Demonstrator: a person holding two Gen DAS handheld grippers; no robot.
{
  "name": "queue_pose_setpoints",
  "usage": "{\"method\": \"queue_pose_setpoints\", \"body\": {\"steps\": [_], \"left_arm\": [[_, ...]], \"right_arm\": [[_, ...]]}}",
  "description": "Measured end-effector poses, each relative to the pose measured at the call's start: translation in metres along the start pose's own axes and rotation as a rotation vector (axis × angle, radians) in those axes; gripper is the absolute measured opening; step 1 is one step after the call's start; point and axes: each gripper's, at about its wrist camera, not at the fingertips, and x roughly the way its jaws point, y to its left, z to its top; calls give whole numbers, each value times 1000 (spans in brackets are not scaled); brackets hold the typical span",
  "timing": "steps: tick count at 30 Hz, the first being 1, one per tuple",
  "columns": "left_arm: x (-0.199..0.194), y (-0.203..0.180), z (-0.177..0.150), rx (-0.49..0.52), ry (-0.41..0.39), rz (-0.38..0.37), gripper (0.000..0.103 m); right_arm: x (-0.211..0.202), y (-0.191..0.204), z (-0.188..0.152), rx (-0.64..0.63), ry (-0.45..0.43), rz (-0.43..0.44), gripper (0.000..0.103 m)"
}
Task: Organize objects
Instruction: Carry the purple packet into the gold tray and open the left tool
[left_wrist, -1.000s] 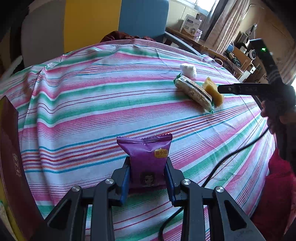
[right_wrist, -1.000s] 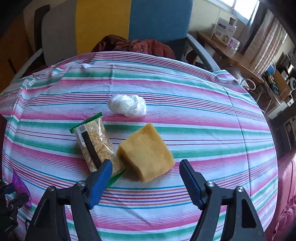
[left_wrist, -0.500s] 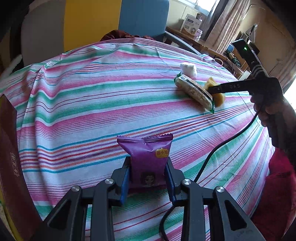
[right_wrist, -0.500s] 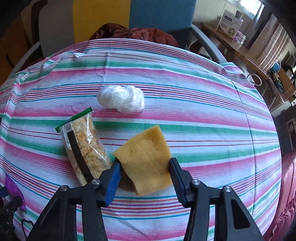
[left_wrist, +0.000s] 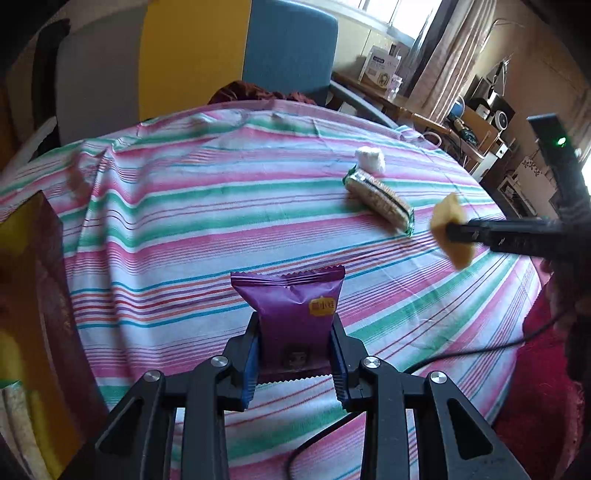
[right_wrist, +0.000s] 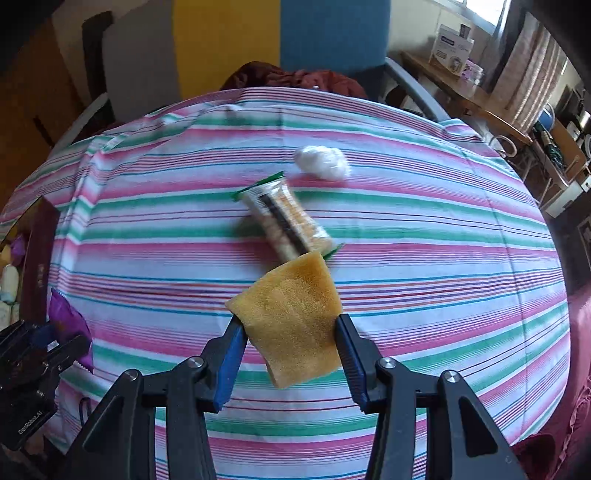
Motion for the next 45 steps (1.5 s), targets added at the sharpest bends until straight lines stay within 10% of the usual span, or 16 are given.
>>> {"method": "queue_pose_setpoints", "body": {"steps": [10,22,45], "left_arm": [[-66,25,-13,-2,-120,93,33],[-94,54,-36,-48,-157,190,33],[-107,105,-52,-215,-132,143,33]], "right_arm": [[35,77,-11,-55,15,59,49],[36,79,-15,-77,-54,25,49],[35,82,-19,-98,-61,4,49]]}}
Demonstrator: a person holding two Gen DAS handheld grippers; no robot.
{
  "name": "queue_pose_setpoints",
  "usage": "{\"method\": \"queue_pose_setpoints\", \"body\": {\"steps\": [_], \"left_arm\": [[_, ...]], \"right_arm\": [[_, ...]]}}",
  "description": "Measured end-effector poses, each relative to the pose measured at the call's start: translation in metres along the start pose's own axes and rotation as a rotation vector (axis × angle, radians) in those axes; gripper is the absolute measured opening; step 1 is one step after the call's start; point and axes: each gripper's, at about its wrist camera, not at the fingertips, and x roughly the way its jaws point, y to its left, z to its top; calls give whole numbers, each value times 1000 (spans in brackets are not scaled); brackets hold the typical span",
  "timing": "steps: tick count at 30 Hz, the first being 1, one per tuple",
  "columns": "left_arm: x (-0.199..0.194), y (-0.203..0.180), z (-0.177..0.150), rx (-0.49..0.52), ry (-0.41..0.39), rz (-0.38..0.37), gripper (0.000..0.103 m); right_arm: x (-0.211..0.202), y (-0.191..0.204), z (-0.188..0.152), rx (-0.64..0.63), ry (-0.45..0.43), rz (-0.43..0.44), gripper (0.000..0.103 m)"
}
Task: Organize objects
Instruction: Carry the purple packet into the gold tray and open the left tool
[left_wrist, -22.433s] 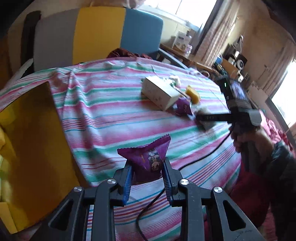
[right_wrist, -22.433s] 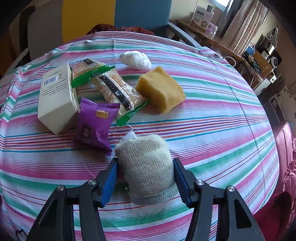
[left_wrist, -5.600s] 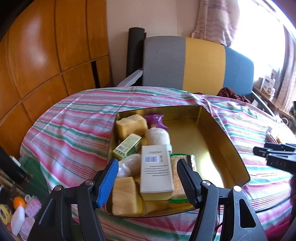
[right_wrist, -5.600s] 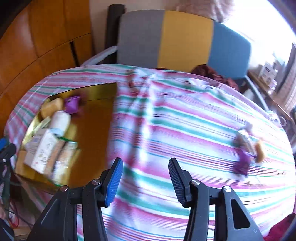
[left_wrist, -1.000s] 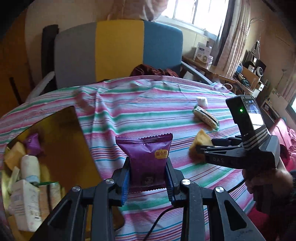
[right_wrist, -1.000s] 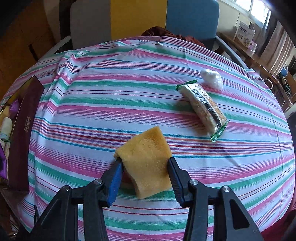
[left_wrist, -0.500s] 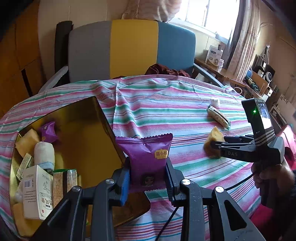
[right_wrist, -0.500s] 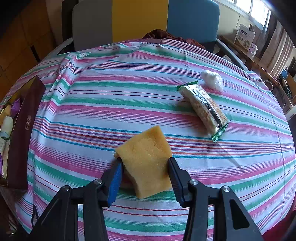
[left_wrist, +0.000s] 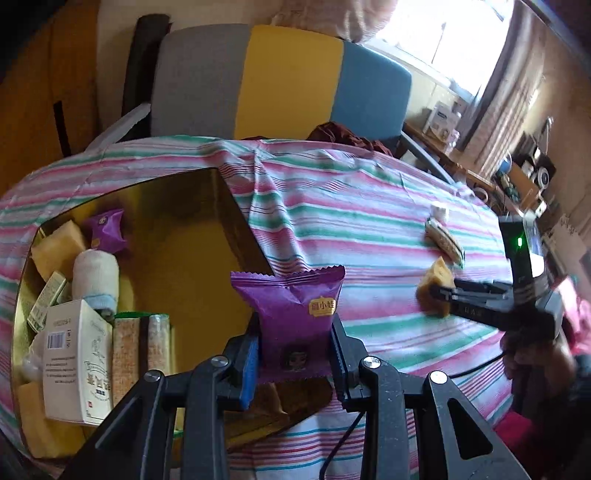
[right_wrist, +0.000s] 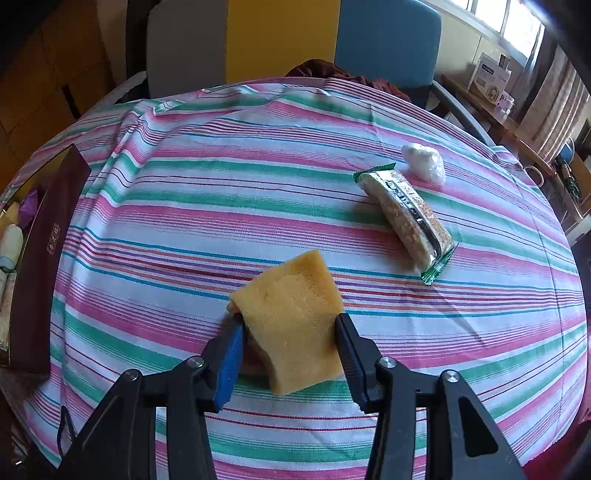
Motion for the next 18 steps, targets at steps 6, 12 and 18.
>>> {"method": "queue_pose_setpoints", "body": {"steps": [6,12,18], "left_arm": [[-3,63,31,-170,9,-9,33],[21,107,58,-261,52,17,33],[60,125,73,-309,103,53,33]], "right_arm": [[0,1,0,-5,1,-4,49],[0,1,2,-5,4,-2,49],[0,1,2,1,7,3,49]]}}
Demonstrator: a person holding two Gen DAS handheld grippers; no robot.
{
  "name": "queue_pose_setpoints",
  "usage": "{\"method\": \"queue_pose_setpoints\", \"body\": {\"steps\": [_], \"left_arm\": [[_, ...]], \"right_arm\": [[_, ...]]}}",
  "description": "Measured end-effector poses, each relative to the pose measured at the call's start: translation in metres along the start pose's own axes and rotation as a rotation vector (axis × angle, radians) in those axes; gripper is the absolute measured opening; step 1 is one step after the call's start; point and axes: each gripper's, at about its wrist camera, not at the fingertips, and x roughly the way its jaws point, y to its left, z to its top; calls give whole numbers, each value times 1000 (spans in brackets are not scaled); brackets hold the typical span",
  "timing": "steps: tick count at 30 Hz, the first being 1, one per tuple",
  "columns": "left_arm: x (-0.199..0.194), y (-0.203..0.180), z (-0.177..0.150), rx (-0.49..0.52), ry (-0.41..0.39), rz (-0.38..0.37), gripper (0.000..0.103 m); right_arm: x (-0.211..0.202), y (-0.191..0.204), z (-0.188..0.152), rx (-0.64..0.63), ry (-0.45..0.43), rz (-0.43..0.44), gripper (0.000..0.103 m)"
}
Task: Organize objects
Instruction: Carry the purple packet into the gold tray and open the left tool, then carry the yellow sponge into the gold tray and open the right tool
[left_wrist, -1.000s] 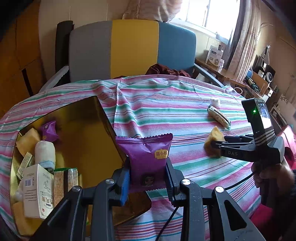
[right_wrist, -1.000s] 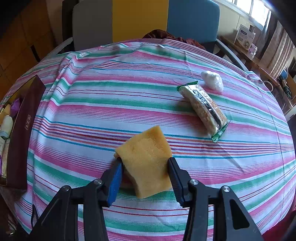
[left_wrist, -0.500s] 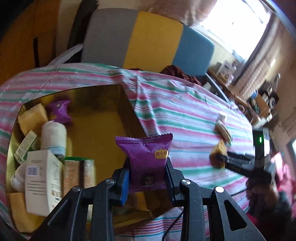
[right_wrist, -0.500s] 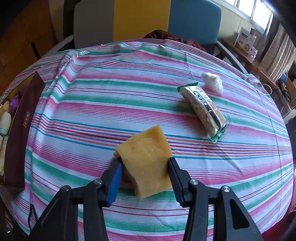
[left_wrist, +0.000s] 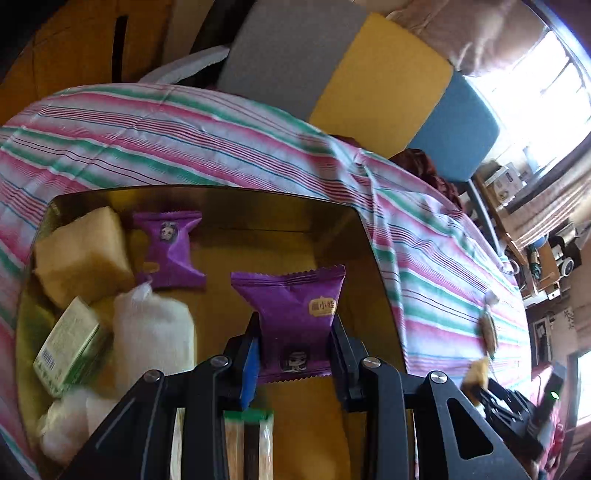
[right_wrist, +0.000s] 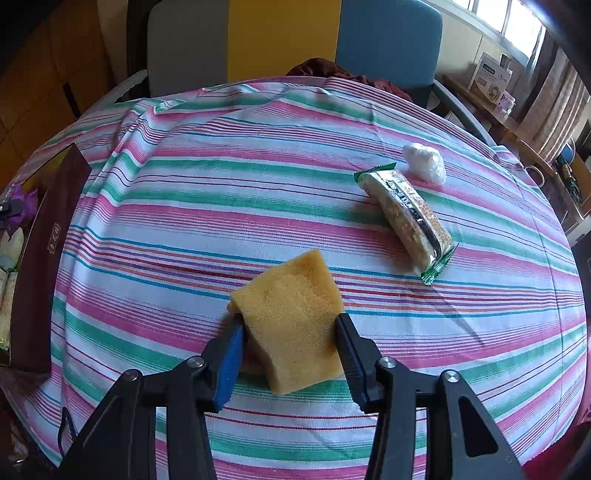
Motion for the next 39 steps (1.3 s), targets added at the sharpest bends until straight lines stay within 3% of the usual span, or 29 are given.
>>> {"method": "queue_pose_setpoints", "body": {"steps": [9,17,22,26,31,39], "left_arm": [[38,0,29,59,14,130,33],[59,5,34,68,45,192,34],[57,5,35,84,25,203,37],[42,0,35,113,-7,194,47],[8,-7,24,162,-50,175,48],[-77,1,-46,218,-191,144,49]], "right_arm": [[0,0,0,5,2,5,49],[0,0,1,10,4,9,49],[0,1,1,10,4,8,49],[0,1,1,9,4,8,49],[0,1,1,2,1,2,49],[-4,3,3,6,-2,0,48]]}}
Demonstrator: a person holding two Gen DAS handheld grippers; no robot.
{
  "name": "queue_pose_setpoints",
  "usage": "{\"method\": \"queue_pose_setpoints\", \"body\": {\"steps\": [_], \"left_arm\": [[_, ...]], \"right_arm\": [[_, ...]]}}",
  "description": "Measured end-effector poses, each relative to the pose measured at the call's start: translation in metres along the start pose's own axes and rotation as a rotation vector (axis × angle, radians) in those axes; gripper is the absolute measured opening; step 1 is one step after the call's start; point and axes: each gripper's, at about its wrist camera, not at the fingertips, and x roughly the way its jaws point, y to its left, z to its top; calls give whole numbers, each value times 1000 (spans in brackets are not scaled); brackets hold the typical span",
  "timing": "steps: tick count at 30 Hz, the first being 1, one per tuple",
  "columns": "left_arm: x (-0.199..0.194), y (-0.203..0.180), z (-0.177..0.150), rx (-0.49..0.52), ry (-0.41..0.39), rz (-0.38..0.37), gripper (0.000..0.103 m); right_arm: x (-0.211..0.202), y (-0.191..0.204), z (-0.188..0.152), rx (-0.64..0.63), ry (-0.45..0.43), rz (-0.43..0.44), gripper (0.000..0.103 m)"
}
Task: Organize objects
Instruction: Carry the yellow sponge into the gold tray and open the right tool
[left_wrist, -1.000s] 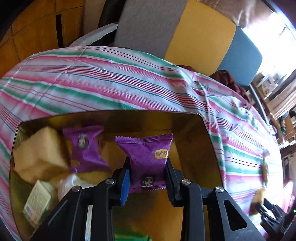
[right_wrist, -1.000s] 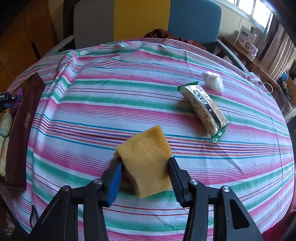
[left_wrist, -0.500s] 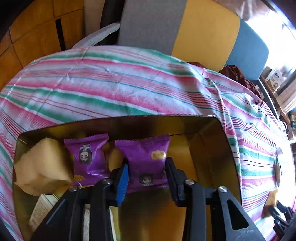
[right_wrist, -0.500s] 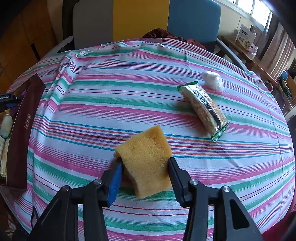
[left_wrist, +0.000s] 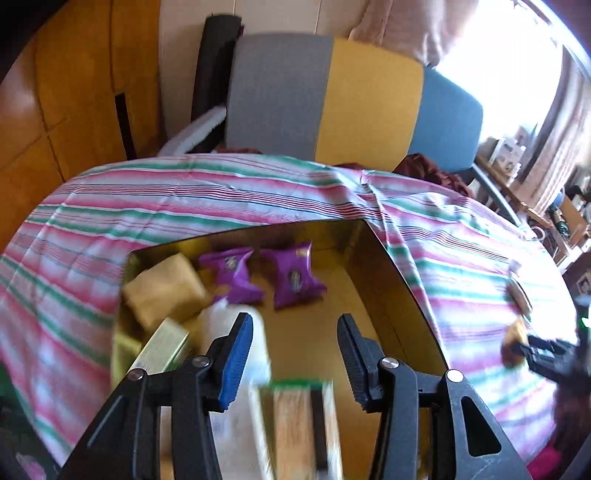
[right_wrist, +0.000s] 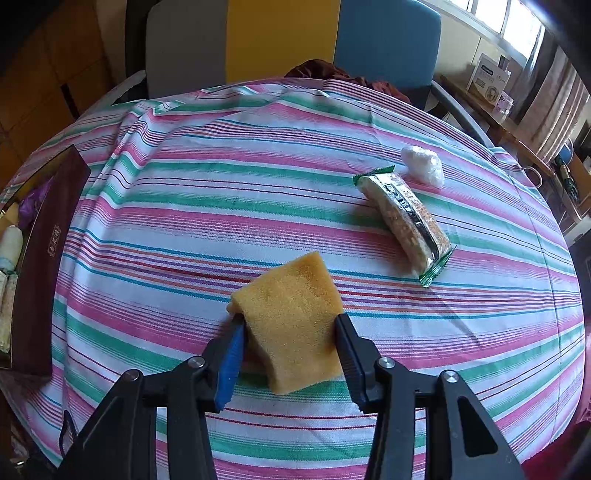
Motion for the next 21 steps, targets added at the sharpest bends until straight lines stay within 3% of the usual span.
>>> {"method": "queue_pose_setpoints", "body": {"steps": [5,12,17,21], "left_arm": [[-31,18,-30,-24,-39,23,49],[-53,46,-50,-88,-80,54,51],[-59,62,-62,-117,-94,76,53],[-60,76,-69,-143,-89,85,53]], "right_arm": [[-32,28,12,1,-54,93,48],[-74,138,40,-138,-119,311,48],[-72,220,55,-246,-99,385,48],[-50,269,63,-305,-50,385,48]]}}
